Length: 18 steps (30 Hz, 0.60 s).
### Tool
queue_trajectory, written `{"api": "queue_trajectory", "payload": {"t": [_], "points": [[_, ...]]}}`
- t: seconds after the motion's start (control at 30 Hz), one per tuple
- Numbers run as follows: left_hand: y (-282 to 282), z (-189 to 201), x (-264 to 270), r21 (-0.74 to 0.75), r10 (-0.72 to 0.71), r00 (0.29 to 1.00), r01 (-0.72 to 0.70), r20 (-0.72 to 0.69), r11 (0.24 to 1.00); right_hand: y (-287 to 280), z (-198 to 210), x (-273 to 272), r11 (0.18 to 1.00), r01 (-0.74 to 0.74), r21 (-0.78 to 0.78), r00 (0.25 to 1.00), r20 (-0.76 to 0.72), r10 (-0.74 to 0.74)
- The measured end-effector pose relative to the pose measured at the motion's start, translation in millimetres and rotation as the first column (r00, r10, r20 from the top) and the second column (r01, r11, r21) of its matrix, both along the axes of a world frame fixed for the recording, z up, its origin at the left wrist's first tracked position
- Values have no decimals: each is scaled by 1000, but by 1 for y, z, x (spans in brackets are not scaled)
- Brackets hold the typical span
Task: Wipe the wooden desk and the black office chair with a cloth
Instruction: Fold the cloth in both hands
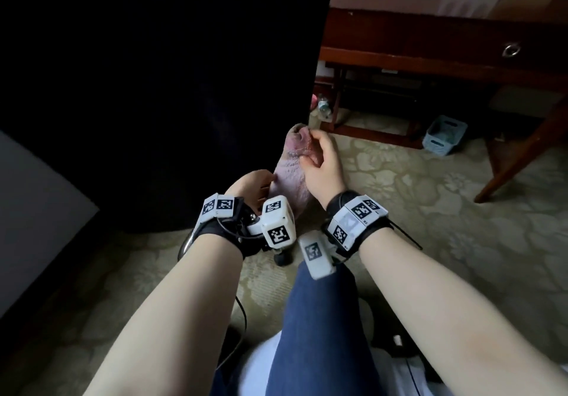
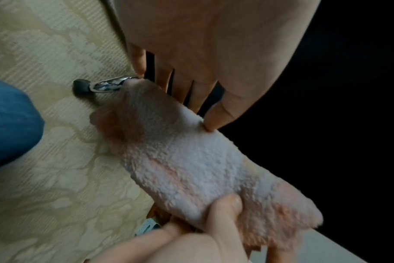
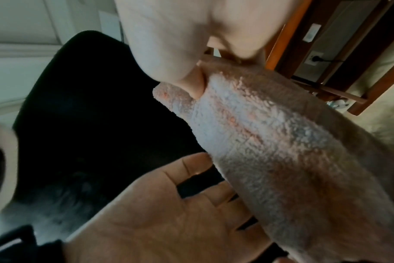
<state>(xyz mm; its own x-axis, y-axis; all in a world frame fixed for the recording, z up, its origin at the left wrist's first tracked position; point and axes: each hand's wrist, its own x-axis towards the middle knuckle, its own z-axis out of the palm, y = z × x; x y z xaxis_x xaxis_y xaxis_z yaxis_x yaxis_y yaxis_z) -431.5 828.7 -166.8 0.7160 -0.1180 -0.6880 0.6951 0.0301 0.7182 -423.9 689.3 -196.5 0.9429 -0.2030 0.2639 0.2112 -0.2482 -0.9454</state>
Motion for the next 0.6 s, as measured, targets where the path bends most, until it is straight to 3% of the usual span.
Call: {"api": "queue_trajectory", "payload": {"t": [0.17,0.33,0.6], "points": [[-45,3,55,-49,19,996,-24,-87,999,-42,12,47,990,58,126,983,-178,-35],[-97,31,93,-99,14,985,-31,-175,995,-90,33,82,981,184,64,960,-225,-165],[-178,127,110,-168,-37,965,-7,-259,986,-173,138,104,938,324,123,905,-329,-270]]}}
